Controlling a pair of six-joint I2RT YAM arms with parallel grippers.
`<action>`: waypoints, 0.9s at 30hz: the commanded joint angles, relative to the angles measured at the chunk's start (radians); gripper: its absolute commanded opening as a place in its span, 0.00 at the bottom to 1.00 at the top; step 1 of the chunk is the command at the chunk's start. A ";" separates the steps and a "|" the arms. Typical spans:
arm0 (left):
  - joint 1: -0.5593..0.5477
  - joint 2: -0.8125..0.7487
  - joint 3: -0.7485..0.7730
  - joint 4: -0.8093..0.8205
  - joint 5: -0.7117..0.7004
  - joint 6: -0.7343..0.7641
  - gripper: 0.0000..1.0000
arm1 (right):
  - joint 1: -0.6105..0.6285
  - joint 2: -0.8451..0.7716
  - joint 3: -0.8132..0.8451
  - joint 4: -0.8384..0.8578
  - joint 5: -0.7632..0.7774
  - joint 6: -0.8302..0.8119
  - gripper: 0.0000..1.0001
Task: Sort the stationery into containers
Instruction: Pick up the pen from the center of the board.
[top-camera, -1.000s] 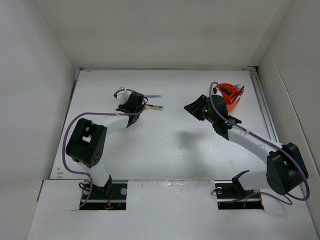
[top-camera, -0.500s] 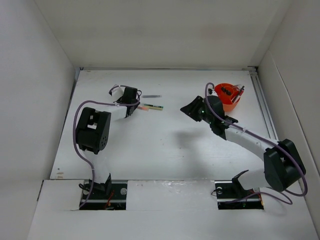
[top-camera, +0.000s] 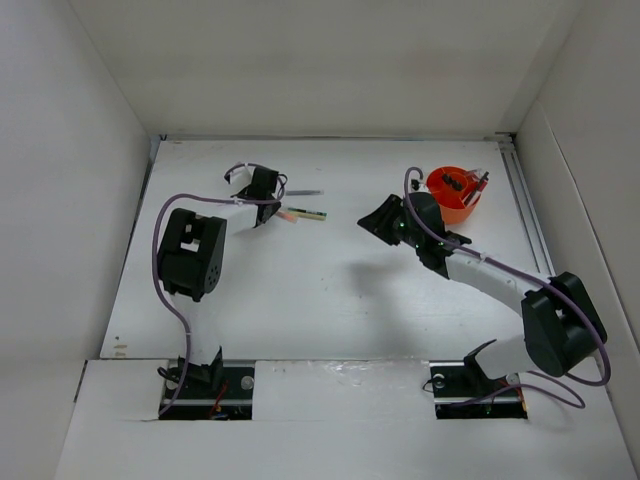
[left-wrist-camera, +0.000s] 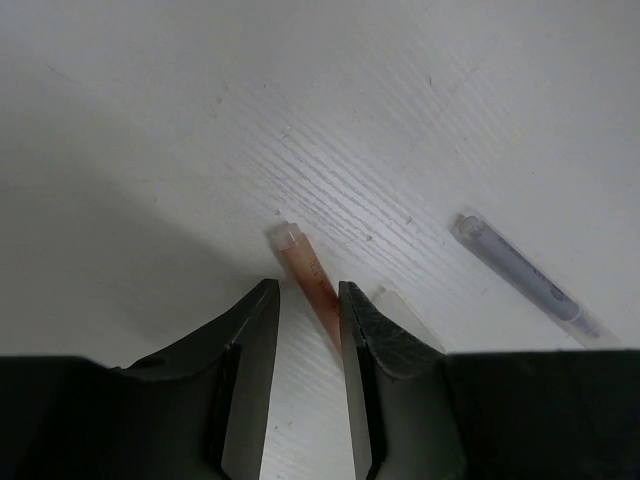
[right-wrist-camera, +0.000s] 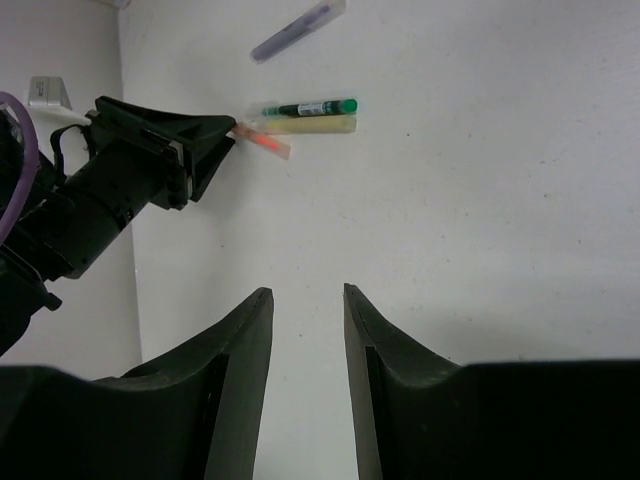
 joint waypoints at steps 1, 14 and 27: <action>-0.003 0.006 0.056 -0.084 -0.023 0.053 0.27 | -0.008 -0.018 0.043 0.047 -0.018 -0.013 0.40; 0.007 0.061 0.132 -0.225 0.038 0.127 0.29 | -0.008 -0.038 0.034 0.047 -0.038 -0.013 0.40; 0.007 0.023 0.088 -0.257 0.098 0.242 0.29 | -0.008 -0.086 0.024 0.047 -0.027 -0.013 0.40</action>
